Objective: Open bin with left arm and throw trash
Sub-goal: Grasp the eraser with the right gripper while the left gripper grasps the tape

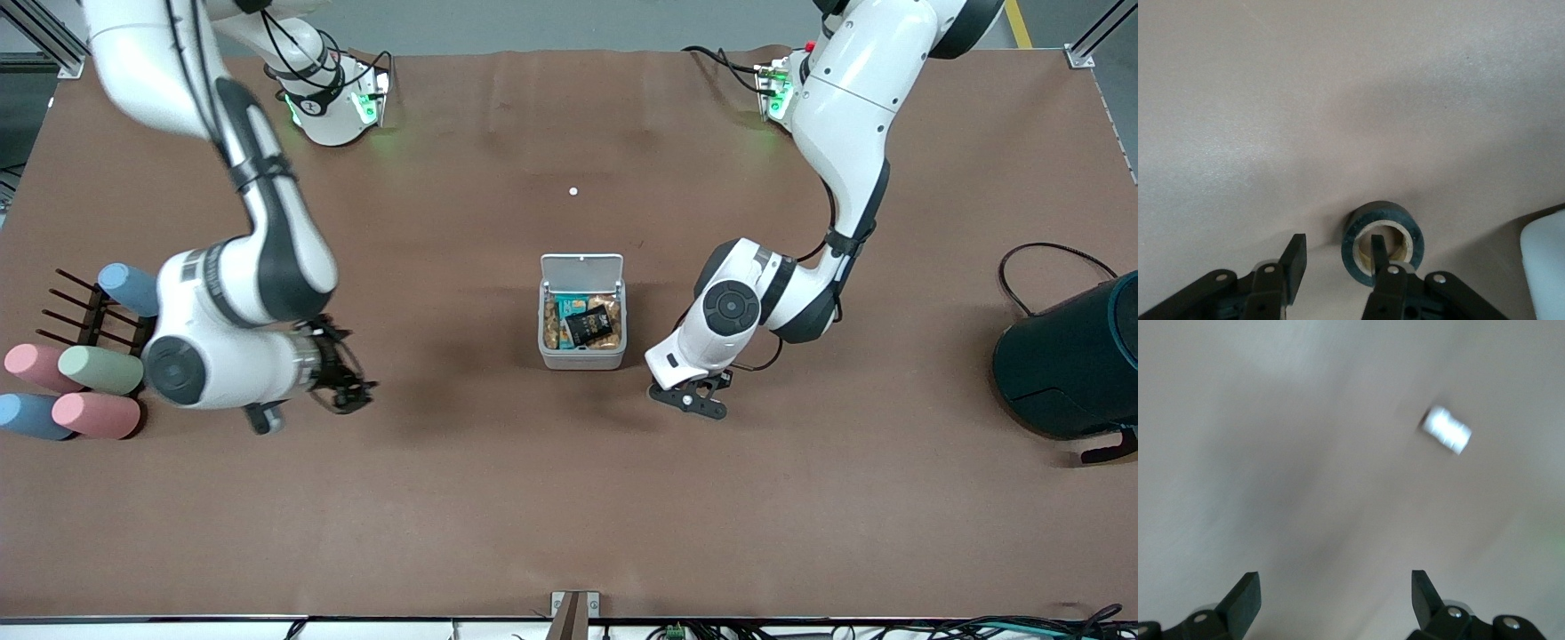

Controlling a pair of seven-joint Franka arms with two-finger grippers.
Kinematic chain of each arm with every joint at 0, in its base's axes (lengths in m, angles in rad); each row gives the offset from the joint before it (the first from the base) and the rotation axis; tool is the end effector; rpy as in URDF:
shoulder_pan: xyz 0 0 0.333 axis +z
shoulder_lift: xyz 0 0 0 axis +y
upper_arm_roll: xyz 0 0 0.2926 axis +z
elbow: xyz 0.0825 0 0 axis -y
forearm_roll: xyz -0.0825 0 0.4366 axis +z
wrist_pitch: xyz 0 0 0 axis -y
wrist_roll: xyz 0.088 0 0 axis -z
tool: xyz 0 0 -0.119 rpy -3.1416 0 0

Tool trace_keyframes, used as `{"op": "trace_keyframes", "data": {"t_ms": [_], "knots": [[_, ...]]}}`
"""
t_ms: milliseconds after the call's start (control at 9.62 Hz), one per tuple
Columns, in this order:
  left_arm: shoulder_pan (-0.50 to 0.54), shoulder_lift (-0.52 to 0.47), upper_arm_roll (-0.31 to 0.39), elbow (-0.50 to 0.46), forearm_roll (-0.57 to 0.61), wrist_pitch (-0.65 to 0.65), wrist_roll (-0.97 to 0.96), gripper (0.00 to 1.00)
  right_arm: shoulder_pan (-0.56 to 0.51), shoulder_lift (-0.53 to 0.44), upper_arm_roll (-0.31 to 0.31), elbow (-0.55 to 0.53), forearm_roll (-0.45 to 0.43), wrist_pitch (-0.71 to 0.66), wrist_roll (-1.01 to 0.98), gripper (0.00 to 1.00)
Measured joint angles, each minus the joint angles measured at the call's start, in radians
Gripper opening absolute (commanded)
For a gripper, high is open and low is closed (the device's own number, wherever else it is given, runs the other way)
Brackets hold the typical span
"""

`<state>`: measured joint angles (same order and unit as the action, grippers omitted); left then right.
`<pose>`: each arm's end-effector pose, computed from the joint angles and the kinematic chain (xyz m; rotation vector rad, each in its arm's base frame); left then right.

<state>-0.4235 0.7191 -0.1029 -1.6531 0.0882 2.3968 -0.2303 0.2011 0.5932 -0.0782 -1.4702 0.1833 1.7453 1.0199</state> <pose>0.6161 -0.3517 0.1281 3.0809 -0.5190 0.0389 0.6944 0.1106 0.2569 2.6995 -1.3905 -0.5128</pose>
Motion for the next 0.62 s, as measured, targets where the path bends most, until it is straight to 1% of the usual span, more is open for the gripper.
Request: {"op": "trace_keyframes", "data": {"t_ms": [104,208,312,416,520,624], "knots": [[-0.001,0.005,0.0,0.0,0.0,0.001,-0.003,0.47,-0.036,0.003,0.0,-0.072,-0.03,0.073,-0.115,0.99],[-0.004,0.011,-0.001,0.0,0.0,0.007,-0.016,0.47,-0.053,0.003,0.001,-0.156,-0.041,0.165,-0.207,0.99],[-0.008,0.02,-0.002,0.0,0.0,0.02,-0.036,0.44,-0.062,-0.001,0.001,-0.244,-0.047,0.247,-0.293,0.99],[-0.017,0.031,-0.003,-0.001,0.0,0.035,-0.051,0.18,-0.066,-0.013,0.001,-0.333,-0.048,0.331,-0.367,0.99],[-0.023,0.035,-0.001,0.0,0.001,0.041,-0.058,0.0,-0.066,-0.025,0.002,-0.426,-0.05,0.436,-0.421,0.99],[-0.022,0.034,0.001,0.001,0.001,0.041,-0.063,0.0,-0.066,-0.035,0.005,-0.514,-0.051,0.535,-0.463,0.99]]}}
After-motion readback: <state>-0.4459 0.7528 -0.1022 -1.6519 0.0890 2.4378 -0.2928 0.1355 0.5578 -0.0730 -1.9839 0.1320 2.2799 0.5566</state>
